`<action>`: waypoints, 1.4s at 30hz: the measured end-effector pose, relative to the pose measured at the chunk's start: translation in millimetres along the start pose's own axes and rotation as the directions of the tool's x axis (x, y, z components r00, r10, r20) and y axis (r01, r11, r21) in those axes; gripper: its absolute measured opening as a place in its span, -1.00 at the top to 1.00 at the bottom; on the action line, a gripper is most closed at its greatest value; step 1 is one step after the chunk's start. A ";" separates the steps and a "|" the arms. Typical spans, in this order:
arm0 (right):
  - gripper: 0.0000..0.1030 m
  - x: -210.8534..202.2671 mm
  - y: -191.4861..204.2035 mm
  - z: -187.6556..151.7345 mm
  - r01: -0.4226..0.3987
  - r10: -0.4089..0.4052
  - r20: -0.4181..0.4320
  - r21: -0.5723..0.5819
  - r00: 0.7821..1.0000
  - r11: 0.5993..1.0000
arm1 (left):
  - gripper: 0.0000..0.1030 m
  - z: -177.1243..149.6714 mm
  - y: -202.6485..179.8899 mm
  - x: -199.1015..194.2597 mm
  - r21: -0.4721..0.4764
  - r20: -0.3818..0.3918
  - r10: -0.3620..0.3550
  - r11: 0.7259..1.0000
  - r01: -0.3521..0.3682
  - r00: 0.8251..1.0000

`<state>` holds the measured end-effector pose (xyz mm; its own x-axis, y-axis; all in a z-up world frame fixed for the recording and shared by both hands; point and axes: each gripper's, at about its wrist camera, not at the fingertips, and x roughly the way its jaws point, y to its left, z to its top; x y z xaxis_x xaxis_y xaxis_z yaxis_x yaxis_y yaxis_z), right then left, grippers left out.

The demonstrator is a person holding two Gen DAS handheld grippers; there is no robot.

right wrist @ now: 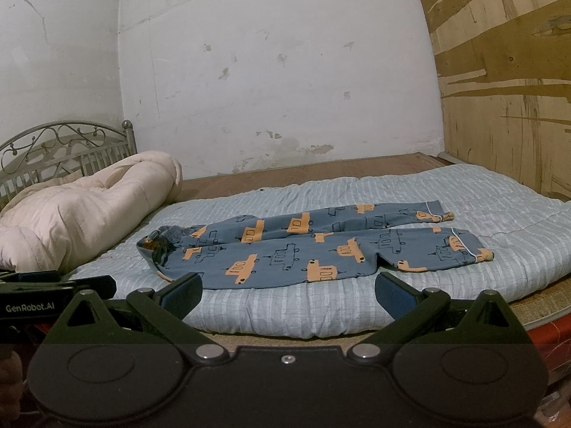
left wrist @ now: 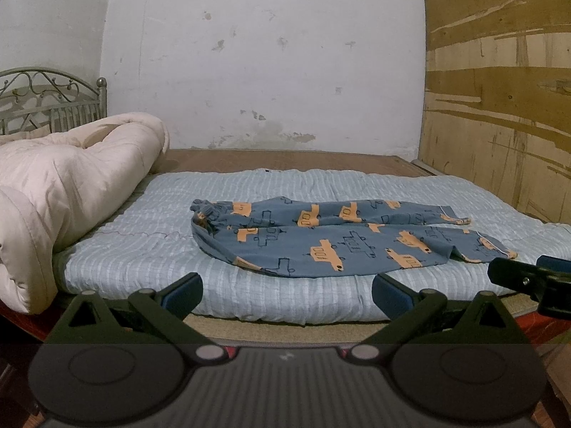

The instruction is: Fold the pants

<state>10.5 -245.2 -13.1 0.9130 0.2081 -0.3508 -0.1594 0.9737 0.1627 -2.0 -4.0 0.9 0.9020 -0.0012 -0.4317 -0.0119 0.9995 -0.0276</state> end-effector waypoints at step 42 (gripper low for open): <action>-0.99 87.9 -50.6 21.3 -0.051 0.049 -0.079 -0.026 0.996 0.998 | -0.99 73.6 53.4 159.7 0.046 -0.124 0.181 0.983 -0.176 0.976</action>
<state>106.8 -278.1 -32.5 0.8716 0.2618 -0.4145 -0.2154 0.9640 0.1559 173.2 51.4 -3.1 0.8242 0.1758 -0.5383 -0.1509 0.9844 0.0904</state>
